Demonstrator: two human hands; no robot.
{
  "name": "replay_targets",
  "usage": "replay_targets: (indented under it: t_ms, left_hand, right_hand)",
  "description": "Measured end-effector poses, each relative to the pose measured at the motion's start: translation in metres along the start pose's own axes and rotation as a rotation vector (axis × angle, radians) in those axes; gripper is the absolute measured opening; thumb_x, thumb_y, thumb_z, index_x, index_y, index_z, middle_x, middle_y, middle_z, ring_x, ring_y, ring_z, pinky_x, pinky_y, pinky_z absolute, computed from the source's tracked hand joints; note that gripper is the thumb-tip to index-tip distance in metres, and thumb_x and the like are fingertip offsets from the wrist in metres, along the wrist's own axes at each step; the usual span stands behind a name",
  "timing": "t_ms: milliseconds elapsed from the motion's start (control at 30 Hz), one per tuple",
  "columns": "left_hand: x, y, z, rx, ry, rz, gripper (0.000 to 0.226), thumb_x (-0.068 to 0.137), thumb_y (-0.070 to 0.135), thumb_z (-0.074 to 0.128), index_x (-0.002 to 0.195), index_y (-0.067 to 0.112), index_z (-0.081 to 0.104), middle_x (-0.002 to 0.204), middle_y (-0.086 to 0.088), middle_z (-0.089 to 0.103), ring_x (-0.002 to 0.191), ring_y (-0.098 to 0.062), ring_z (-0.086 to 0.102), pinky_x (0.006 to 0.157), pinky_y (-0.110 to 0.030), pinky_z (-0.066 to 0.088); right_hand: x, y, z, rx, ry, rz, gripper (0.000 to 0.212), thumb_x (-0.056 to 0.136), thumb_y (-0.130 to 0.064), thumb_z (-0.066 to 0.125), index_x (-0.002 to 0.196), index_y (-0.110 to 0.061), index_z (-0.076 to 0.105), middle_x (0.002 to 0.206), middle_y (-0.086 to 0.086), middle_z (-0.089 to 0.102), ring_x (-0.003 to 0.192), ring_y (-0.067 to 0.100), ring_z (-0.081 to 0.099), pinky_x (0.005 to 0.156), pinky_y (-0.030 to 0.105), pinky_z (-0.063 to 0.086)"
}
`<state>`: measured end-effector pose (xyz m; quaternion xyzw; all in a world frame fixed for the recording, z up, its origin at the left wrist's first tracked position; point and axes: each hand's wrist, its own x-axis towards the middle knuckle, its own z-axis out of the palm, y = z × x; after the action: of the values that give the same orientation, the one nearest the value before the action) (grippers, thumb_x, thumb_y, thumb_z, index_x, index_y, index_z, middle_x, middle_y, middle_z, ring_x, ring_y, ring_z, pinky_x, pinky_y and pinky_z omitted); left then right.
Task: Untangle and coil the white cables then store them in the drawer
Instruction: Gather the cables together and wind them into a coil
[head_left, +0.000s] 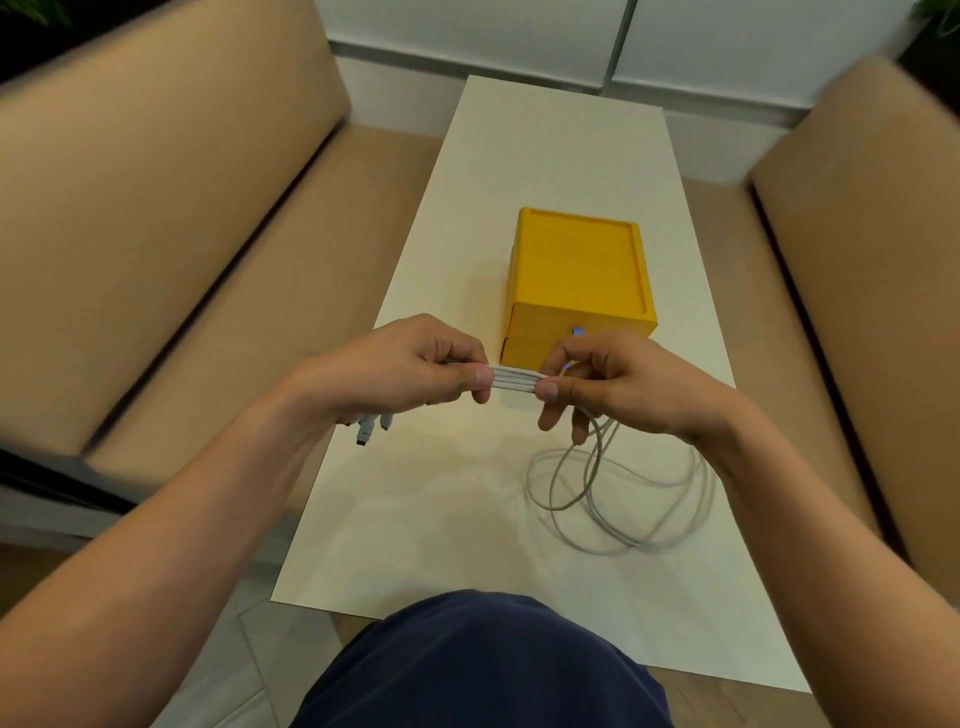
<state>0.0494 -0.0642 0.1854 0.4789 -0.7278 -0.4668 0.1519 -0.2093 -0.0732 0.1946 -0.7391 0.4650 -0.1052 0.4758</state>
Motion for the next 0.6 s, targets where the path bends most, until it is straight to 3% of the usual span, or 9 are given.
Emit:
replay_targets:
  t_ms: [100,200,333,467,600]
  left_hand:
    - [0.001,0.001,0.001,0.014,0.009,0.001,0.025,0.103,0.032,0.06,0.084,0.023,0.074,0.056,0.009,0.049,0.059,-0.013,0.041,0.06,-0.03,0.034]
    - [0.002,0.004,0.002,0.023,-0.002,0.016,0.025,0.103,0.03,0.06,0.084,0.023,0.073,0.054,0.012,0.05,0.054,-0.006,0.041,0.057,-0.026,0.034]
    - [0.003,0.006,0.003,0.02,-0.005,0.034,0.025,0.103,0.029,0.059,0.084,0.02,0.073,0.053,0.013,0.048,0.052,-0.003,0.039,0.054,-0.022,0.033]
    - [0.006,0.005,0.0,0.027,0.03,0.028,0.026,0.103,0.03,0.06,0.083,0.022,0.073,0.052,0.013,0.047,0.056,-0.009,0.039,0.057,-0.029,0.032]
    - [0.009,0.006,-0.003,0.034,0.061,0.028,0.025,0.103,0.03,0.06,0.082,0.023,0.073,0.051,0.015,0.047,0.052,-0.008,0.036,0.055,-0.029,0.031]
  right_hand:
    - [-0.001,0.001,0.004,0.07,0.035,-0.024,0.012,0.097,-0.016,0.069,0.098,-0.004,0.066,0.095,0.004,0.08,0.085,0.022,0.077,0.077,0.028,0.058]
    - [-0.002,0.006,0.009,0.158,0.048,-0.009,0.016,0.09,-0.009,0.075,0.095,0.002,0.066,0.092,0.01,0.08,0.085,0.027,0.077,0.079,0.031,0.061]
    - [-0.003,0.009,0.011,0.226,0.048,0.071,0.02,0.089,-0.013,0.077,0.098,-0.001,0.064,0.091,0.012,0.08,0.085,0.028,0.078,0.083,0.035,0.061]
    - [-0.008,0.007,0.012,0.183,0.005,0.063,0.027,0.098,-0.028,0.063,0.117,-0.011,0.072,0.101,0.002,0.08,0.092,0.019,0.077,0.088,0.028,0.06]
    - [-0.007,0.004,0.02,0.062,0.031,0.042,0.019,0.101,-0.025,0.062,0.105,-0.011,0.075,0.095,-0.002,0.08,0.092,0.013,0.075,0.091,0.03,0.059]
